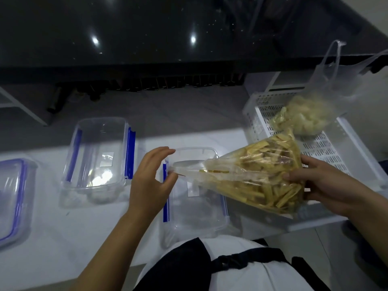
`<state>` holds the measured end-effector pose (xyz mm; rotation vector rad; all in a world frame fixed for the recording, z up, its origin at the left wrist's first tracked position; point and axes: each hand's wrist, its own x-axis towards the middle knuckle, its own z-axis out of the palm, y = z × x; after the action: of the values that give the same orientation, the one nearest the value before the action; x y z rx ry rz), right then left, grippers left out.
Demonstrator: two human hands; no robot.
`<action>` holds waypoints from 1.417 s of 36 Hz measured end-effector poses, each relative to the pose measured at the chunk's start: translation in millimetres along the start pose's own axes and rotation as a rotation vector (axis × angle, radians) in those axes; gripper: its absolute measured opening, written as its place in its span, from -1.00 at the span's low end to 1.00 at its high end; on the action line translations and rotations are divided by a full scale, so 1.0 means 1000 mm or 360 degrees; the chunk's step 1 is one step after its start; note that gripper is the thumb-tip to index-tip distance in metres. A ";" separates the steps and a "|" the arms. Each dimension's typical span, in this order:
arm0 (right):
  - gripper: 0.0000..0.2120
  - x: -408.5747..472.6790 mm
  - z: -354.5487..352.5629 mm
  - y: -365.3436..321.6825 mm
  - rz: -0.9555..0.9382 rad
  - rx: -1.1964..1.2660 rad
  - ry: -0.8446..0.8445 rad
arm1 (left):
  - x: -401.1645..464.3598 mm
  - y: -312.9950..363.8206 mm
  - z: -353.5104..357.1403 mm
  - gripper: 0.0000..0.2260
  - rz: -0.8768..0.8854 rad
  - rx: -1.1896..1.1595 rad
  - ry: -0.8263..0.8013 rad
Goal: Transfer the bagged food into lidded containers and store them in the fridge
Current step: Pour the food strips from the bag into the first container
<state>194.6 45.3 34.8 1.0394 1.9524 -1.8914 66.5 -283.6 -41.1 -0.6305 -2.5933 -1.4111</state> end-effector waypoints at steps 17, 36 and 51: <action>-0.67 0.000 0.009 -0.001 -0.0012 0.0011 0.0031 | -0.005 0.003 0.000 -0.67 -0.0020 -0.0013 0.0071; -0.65 -0.006 0.018 -0.004 -0.0015 0.0034 0.0076 | -0.013 -0.008 -0.003 -0.61 -0.0039 0.0094 -0.0046; -0.60 -0.014 0.007 -0.006 -0.0095 0.0068 0.0014 | -0.004 -0.004 0.000 -0.60 -0.0058 0.0113 -0.0084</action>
<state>199.0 34.3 46.7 1.0136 1.9766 -1.9715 68.6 -287.4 -45.7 -0.6223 -2.6952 -1.3233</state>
